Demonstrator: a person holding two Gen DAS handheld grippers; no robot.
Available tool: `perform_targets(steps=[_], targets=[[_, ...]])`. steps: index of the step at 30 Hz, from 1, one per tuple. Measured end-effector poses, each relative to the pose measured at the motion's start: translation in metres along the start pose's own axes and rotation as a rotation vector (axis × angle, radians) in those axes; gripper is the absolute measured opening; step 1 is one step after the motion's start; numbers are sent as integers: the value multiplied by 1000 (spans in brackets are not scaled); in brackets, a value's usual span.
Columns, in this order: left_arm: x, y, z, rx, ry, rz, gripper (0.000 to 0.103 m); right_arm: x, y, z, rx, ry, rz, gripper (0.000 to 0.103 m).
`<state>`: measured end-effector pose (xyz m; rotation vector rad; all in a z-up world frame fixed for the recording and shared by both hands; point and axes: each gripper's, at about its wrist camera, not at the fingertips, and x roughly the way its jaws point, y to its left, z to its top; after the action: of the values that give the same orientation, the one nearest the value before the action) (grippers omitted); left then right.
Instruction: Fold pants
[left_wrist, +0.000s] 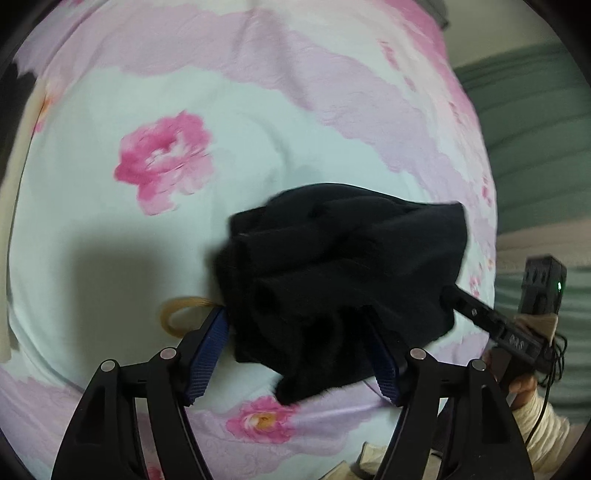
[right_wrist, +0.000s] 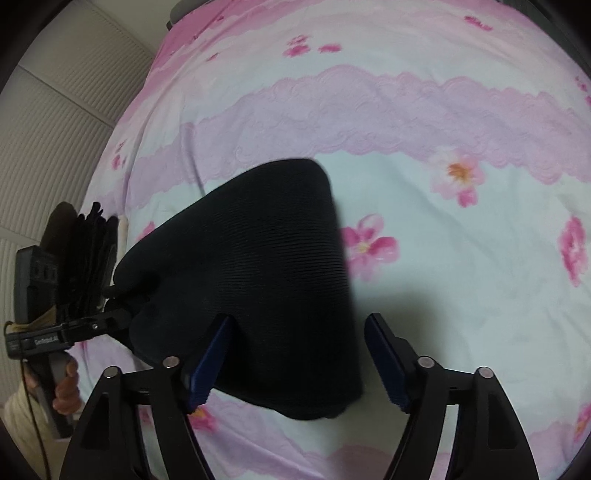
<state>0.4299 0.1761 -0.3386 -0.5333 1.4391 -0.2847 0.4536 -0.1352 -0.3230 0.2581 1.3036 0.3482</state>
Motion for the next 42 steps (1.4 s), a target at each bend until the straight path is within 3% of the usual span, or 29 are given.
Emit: perform_targets(steps=[5, 16, 21, 23, 24, 28, 32, 38, 42], targets=[[13, 11, 12, -31, 5, -16, 75, 24, -3, 4, 27, 47, 28, 82], [40, 24, 21, -54, 28, -96, 90, 62, -13, 14, 45, 110, 118, 83], [54, 13, 26, -44, 36, -60, 92, 70, -14, 17, 34, 125, 144, 84], [55, 9, 27, -44, 30, -66, 87, 73, -13, 18, 34, 129, 144, 84], [55, 7, 27, -43, 27, -77, 75, 74, -13, 19, 38, 129, 144, 84], [57, 7, 26, -93, 13, -100, 70, 78, -11, 18, 58, 123, 133, 81], [51, 1, 22, -106, 2, -109, 58, 76, -5, 18, 64, 117, 120, 72], [37, -14, 16, -89, -26, -87, 54, 58, 2, 15, 63, 98, 111, 59], [22, -29, 10, -59, -43, -84, 54, 42, 10, 11, 50, 76, 101, 56]])
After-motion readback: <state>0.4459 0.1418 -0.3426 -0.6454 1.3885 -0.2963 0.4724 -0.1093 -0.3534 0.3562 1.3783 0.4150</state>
